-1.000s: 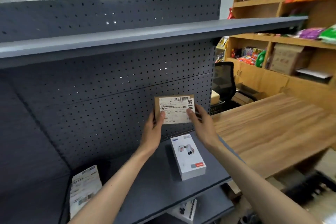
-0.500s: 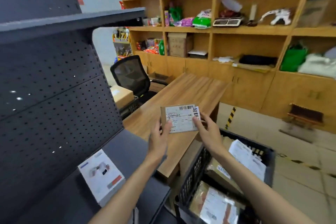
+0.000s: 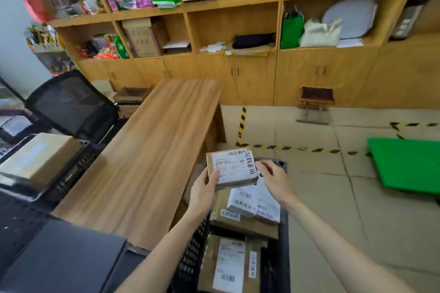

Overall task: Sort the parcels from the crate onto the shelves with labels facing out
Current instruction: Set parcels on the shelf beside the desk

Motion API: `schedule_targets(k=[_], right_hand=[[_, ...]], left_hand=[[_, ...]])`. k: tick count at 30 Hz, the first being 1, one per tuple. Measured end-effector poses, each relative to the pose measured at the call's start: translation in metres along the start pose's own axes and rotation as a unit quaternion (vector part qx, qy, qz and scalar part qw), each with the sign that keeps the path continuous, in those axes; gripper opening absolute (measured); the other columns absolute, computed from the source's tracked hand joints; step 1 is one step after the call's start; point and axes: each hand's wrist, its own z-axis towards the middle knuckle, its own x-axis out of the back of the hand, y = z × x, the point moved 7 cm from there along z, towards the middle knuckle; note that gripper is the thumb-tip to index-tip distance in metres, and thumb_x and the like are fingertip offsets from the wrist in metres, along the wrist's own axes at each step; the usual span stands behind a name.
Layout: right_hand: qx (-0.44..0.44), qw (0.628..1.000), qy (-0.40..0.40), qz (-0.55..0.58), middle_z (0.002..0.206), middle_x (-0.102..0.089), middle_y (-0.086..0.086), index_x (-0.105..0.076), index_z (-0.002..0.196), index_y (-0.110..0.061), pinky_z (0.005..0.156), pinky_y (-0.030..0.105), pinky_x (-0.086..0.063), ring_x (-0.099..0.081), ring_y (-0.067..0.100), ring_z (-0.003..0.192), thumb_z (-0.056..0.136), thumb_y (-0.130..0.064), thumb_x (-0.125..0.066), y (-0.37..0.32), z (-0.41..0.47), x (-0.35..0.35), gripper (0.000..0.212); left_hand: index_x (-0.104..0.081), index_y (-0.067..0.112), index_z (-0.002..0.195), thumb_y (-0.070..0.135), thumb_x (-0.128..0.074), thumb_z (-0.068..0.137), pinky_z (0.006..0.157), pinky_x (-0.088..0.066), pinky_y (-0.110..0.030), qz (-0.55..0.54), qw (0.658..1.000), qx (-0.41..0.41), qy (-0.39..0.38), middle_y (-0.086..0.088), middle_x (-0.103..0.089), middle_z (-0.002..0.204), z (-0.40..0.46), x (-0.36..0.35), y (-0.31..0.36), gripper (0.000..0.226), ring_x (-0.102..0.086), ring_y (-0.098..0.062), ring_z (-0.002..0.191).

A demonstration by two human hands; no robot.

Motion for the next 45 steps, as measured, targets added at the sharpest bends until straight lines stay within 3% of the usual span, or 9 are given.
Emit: schedule_targets(k=[4,8,12,16,23,32,35,40,45], right_hand=[[-0.063,0.998,-0.026,-0.003,0.116,-0.067,-0.008,-0.059,0.123,-0.025,0.081,0.031,-0.054,-0.064,0.014,0.099,0.101,-0.044,-0.046,0.053,-0.009,0.007,0.032],[-0.12,0.992,-0.03,-0.007,0.115,-0.061,-0.01,-0.056,0.124,-0.019,0.066,0.006,-0.044,-0.056,-0.005,0.095,0.104,-0.036,-0.042,0.102,-0.03,0.004,0.03],[-0.177,0.983,-0.036,-0.012,0.119,-0.062,-0.011,-0.056,0.129,-0.02,0.08,0.015,-0.044,-0.059,0.006,0.106,0.105,-0.037,-0.039,0.158,-0.062,-0.018,0.034],[-0.217,0.976,-0.008,0.016,0.114,-0.064,-0.015,-0.058,0.122,-0.026,0.075,0.005,-0.043,-0.059,-0.001,0.106,0.105,-0.034,-0.038,0.189,-0.101,-0.043,0.027],[-0.264,0.963,-0.039,-0.018,0.125,-0.064,-0.006,-0.056,0.129,-0.021,0.088,0.021,-0.043,-0.058,0.008,0.111,0.105,-0.035,-0.039,0.221,-0.137,-0.095,0.032],[-0.317,0.945,0.002,-0.075,0.136,-0.059,0.001,-0.05,0.139,-0.012,0.095,0.028,-0.04,-0.053,0.018,0.124,0.105,-0.036,-0.038,0.254,-0.146,-0.106,0.043],[-0.327,0.943,0.022,-0.058,0.132,-0.061,-0.002,-0.051,0.139,-0.014,0.089,0.025,-0.036,-0.054,0.017,0.123,0.105,-0.033,-0.038,0.261,-0.142,-0.102,0.041],[-0.336,0.94,0.051,-0.031,0.132,-0.062,-0.002,-0.049,0.141,-0.017,0.102,0.031,-0.043,-0.056,0.014,0.122,0.104,-0.035,-0.041,0.271,-0.132,-0.098,0.042],[-0.335,0.939,0.038,-0.07,0.136,-0.059,0.004,-0.044,0.143,-0.012,0.105,0.036,-0.042,-0.054,0.02,0.124,0.104,-0.033,-0.039,0.259,-0.124,-0.096,0.044]], left_hand=[[-0.057,0.027,0.137,0.047,-0.046,0.103,0.081,-0.046,-0.013,0.028,0.997,0.04,-0.055,0.017,-0.069,0.119,0.014,-0.046,-0.033,0.041,-0.064,0.004,0.104],[-0.055,0.026,0.139,0.051,-0.047,0.101,0.102,-0.049,-0.029,0.045,0.991,0.086,-0.09,0.012,-0.067,0.126,0.012,-0.074,-0.077,0.046,-0.062,-0.003,0.111],[-0.052,0.031,0.14,0.058,-0.051,0.097,0.102,-0.051,-0.031,0.054,0.985,0.111,-0.12,0.018,-0.065,0.125,-0.014,-0.083,-0.131,0.051,-0.061,-0.003,0.116],[-0.041,0.047,0.147,0.07,-0.053,0.091,0.104,-0.051,-0.038,0.078,0.981,0.113,-0.135,0.013,-0.059,0.138,-0.034,-0.079,-0.188,0.061,-0.057,-0.005,0.126],[-0.053,0.033,0.136,0.041,-0.05,0.102,0.096,-0.049,-0.015,0.039,0.972,0.192,-0.132,0.022,-0.068,0.119,-0.072,-0.047,-0.236,0.035,-0.062,0.009,0.112],[-0.049,0.018,0.146,0.039,-0.05,0.103,0.11,-0.045,-0.029,0.04,0.951,0.231,-0.203,0.013,-0.064,0.132,-0.063,-0.06,-0.288,0.048,-0.059,0.0,0.12],[-0.045,0.014,0.149,0.033,-0.05,0.104,0.095,-0.047,-0.009,0.034,0.948,0.235,-0.213,0.011,-0.062,0.131,-0.059,-0.07,-0.291,0.048,-0.058,0.006,0.114],[-0.041,0.012,0.15,0.027,-0.049,0.105,0.082,-0.045,0.0,0.038,0.951,0.223,-0.21,0.008,-0.059,0.132,-0.042,-0.083,-0.286,0.048,-0.059,0.004,0.107],[-0.036,0.016,0.153,0.036,-0.048,0.105,0.103,-0.044,-0.022,0.082,0.949,0.226,-0.205,0.003,-0.057,0.143,-0.034,-0.082,-0.277,0.054,-0.056,-0.009,0.123]])
